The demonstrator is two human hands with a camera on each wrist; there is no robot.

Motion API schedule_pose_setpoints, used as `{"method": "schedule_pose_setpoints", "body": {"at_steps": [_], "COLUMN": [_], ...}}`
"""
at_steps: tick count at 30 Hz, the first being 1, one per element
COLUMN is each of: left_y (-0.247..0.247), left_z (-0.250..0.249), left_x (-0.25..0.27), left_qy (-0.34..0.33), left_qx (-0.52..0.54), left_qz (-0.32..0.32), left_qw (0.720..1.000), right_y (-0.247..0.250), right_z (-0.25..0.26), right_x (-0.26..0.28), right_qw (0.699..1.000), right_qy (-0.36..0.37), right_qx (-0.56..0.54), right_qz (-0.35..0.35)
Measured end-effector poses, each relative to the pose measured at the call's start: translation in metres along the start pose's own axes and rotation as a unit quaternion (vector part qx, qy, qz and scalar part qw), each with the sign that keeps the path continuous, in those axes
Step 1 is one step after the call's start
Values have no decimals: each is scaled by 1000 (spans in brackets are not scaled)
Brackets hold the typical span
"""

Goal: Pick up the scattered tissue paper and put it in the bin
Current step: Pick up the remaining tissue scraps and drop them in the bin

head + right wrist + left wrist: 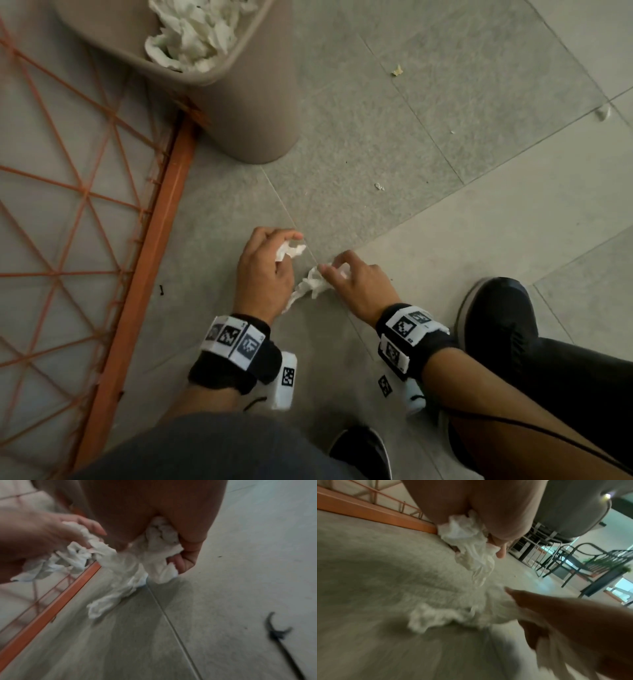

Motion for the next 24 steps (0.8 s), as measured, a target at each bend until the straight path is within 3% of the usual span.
{"method": "schedule_pose_setpoints", "body": {"at_steps": [2, 5, 8, 11, 13, 16, 18, 20, 24], "left_y": [-18, -60, -77, -75, -66, -25, 14, 59, 148], "left_z": [9, 25, 24, 17, 4, -22, -43, -66, -111], "left_x": [25, 61, 75, 68, 59, 34, 11, -16, -72], "left_qy": [32, 100, 119, 148, 165, 136, 89, 30, -84], "left_qx": [-36, -82, -90, -15, 103, 213, 254, 264, 215], "left_qz": [31, 135, 162, 155, 143, 85, 50, 7, -96], "left_qw": [998, 982, 975, 977, 970, 964, 962, 964, 968], "right_y": [-21, -42, -46, -42, -33, -14, 3, 26, 70], "right_z": [5, 8, 9, 11, 19, 61, 107, 160, 274], "right_x": [-6, -13, -14, -8, -2, -4, -6, -4, 7], "right_qw": [997, 990, 989, 996, 975, 919, 905, 884, 798], "right_qy": [36, 67, 84, 68, 6, -12, 12, 63, 213], "right_qx": [56, 111, 105, -43, -222, -393, -425, -462, -555], "right_qz": [26, 58, 61, 24, -13, -37, -7, 18, 100]}}
Point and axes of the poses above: each hand's wrist, its own x-axis away from the middle knuckle, its own y-axis out of the back of the hand, z = x × y, the point moved 7 cm from there along -x, towards the middle knuckle, and after that the axes turned 14 degrees about -x, right-handed, at the moved point
